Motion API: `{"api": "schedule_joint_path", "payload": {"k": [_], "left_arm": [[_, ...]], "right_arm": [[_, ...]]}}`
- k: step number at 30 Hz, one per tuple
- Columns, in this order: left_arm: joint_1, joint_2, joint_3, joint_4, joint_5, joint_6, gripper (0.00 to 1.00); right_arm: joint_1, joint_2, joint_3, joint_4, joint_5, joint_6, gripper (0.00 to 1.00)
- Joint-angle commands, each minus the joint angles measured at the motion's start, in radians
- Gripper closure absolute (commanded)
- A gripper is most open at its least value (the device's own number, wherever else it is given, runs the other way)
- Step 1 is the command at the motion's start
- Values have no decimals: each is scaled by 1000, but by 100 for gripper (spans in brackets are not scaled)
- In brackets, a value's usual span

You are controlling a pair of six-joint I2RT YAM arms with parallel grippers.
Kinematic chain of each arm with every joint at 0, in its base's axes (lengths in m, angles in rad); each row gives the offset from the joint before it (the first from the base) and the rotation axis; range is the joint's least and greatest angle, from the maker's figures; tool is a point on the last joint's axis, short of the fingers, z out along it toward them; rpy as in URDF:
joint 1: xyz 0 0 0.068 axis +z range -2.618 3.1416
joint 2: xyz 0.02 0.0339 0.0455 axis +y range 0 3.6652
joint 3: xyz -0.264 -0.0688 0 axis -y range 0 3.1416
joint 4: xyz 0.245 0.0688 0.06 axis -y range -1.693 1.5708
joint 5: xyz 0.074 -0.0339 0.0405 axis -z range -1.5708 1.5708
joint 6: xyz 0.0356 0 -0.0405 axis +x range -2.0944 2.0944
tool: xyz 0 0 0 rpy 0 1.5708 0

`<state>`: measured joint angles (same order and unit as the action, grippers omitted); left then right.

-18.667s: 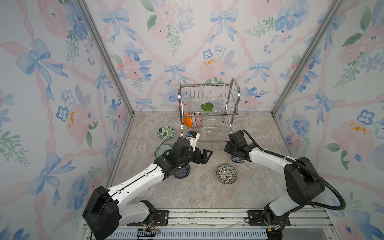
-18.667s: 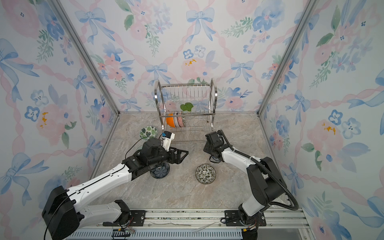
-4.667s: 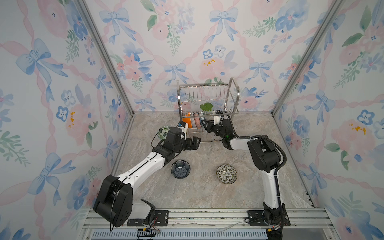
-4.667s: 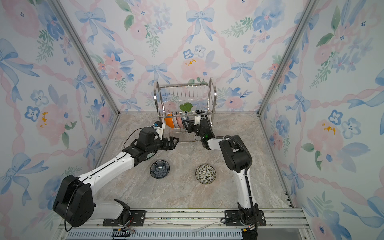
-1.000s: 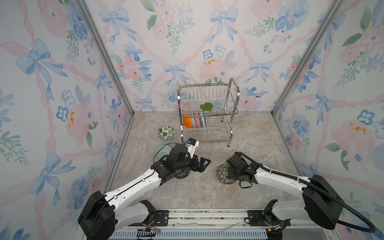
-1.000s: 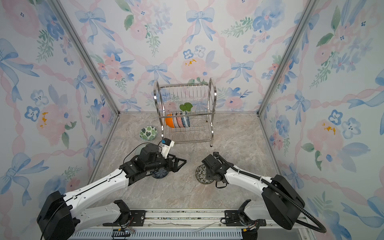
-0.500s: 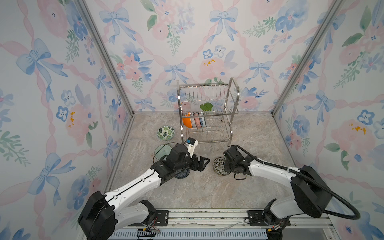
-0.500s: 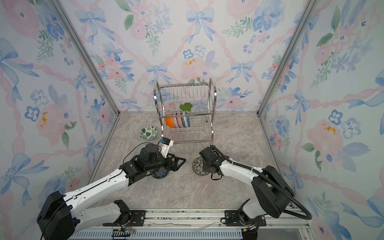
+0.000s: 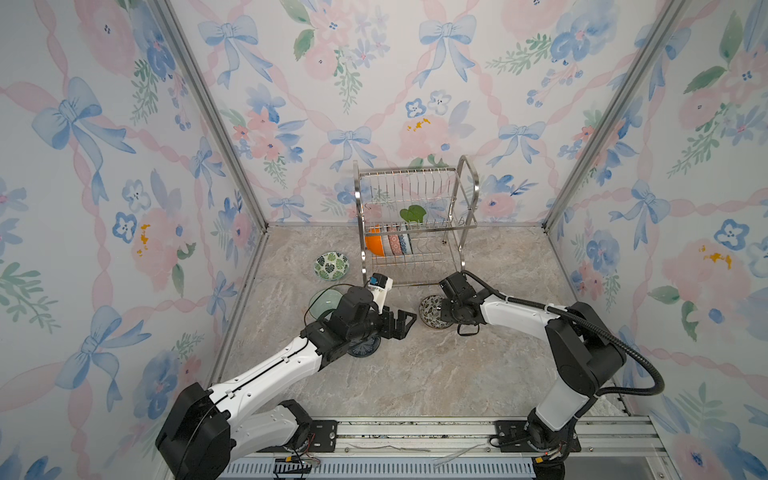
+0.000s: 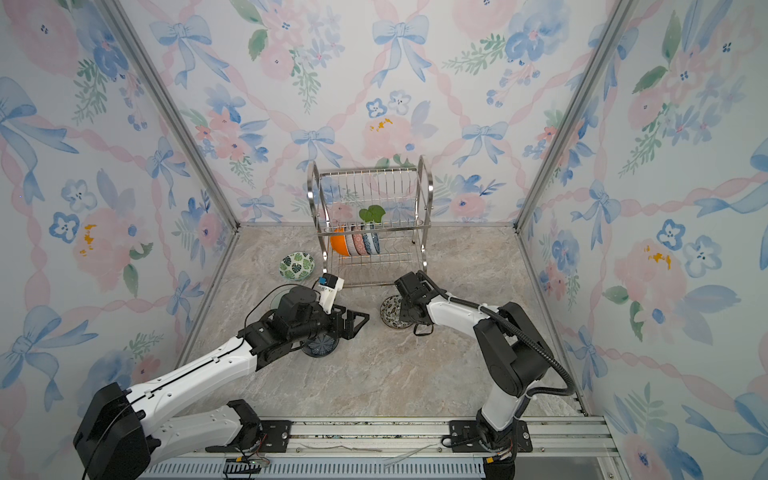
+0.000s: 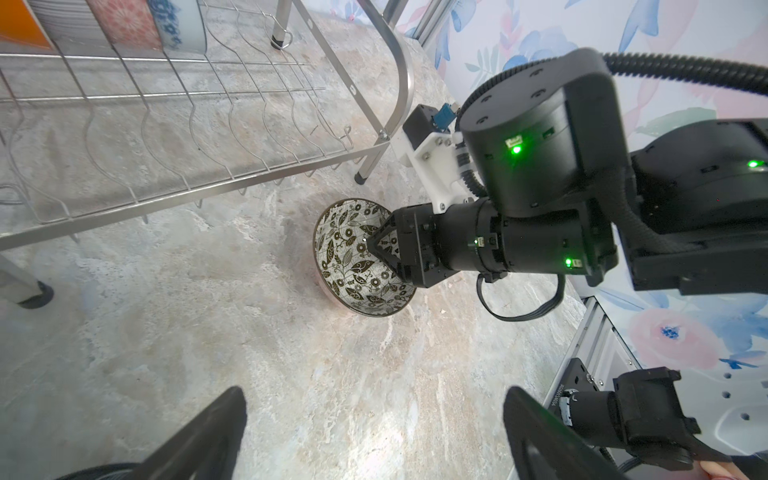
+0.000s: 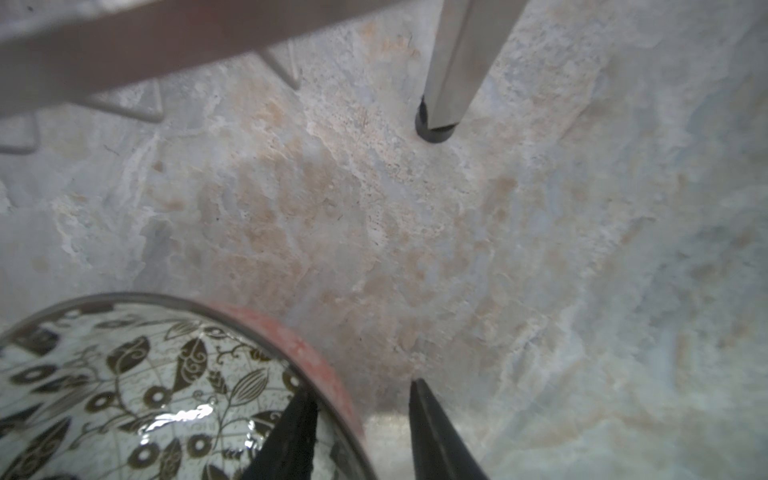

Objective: Load the bowls into the dish rack
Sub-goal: 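Close right gripper on the leaf bowl rim and lift it, then carry the leaf bowl with right gripper to the rack front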

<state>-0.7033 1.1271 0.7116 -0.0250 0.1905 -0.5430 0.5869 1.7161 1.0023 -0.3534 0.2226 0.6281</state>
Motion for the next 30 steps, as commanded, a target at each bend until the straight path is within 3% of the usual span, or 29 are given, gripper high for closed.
{"api": "schedule_joint_path", "payload": {"k": [1,11,21,30], "left_arm": [[13,5,50,-13,-5,7,2],[82,-9,61,-13,42,-6,2],[184,-90,-36,-16,100,-50,2],[208,-131,-69,-26,106,-57,2]], "right_arm": [[-6,-62,25,-70,42,-48,54],[91,-213,117,-176,173,-139,42],[244,-30,223,-150,103,-107,42],[282,89,272,-180,84,-107,44]]}}
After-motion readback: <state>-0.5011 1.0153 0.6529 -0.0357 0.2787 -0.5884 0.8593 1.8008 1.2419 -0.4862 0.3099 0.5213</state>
